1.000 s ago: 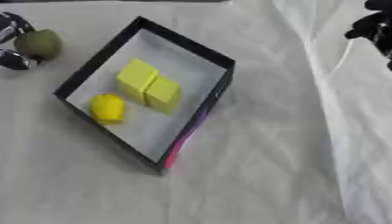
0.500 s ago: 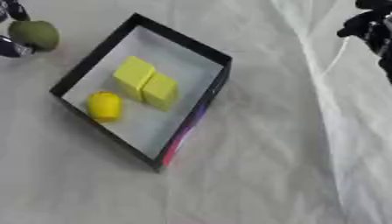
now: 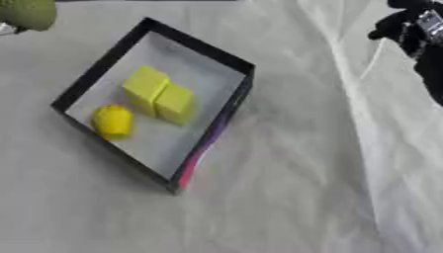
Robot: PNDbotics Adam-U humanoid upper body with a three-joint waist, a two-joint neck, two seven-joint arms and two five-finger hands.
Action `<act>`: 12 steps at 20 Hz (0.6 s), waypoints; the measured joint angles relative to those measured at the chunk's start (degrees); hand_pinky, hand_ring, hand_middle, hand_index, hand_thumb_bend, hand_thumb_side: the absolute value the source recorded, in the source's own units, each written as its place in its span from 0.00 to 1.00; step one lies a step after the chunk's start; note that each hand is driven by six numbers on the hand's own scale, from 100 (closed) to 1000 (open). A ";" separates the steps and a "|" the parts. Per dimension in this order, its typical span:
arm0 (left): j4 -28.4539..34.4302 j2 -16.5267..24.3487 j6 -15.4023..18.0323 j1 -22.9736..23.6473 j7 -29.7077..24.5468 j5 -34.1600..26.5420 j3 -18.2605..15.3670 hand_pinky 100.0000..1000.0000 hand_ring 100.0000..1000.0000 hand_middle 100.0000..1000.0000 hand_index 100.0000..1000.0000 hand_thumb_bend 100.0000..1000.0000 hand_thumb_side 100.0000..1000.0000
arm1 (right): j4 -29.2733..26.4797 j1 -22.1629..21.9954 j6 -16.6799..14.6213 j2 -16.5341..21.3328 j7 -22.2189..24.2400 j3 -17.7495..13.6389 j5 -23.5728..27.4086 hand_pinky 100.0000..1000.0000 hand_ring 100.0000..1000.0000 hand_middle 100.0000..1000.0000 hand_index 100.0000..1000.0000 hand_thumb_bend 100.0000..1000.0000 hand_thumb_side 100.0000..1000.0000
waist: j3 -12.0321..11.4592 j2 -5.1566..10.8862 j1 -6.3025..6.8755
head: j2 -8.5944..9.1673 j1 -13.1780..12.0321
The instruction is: Pick up objects on the table and place them in the box.
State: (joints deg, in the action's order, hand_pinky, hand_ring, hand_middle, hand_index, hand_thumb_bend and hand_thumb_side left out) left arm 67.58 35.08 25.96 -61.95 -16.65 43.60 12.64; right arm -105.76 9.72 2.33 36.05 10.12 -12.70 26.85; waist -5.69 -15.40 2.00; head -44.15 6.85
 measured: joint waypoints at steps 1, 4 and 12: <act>2.48 0.29 -0.07 0.01 -0.82 -2.28 0.55 0.66 0.59 0.44 0.40 0.36 0.00 | 0.00 -0.01 -0.05 0.01 -0.04 -0.01 0.14 0.96 0.65 0.56 0.78 0.00 0.59 | -0.01 0.09 0.00 | 0.00 0.05; 8.87 1.06 -0.74 0.01 -3.53 -9.18 2.26 0.65 0.58 0.44 0.40 0.29 0.00 | 0.00 -0.03 -0.16 0.04 -0.15 -0.01 0.35 0.96 0.65 0.56 0.78 0.00 0.59 | -0.05 0.18 0.00 | -0.01 0.15; 18.04 1.76 -2.58 -1.15 -11.99 -25.04 8.38 0.65 0.58 0.43 0.40 0.15 0.00 | -0.01 0.20 -0.28 0.55 -0.16 -0.02 1.16 0.96 0.65 0.56 0.78 0.00 0.58 | 0.11 0.28 0.00 | -0.02 0.27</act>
State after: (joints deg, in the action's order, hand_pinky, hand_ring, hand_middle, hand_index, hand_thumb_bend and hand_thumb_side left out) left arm 85.63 36.83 23.37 -63.10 -28.64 18.56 21.02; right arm -105.77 9.92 2.06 36.60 9.96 -12.72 28.01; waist -5.57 -15.12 2.00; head -44.17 7.12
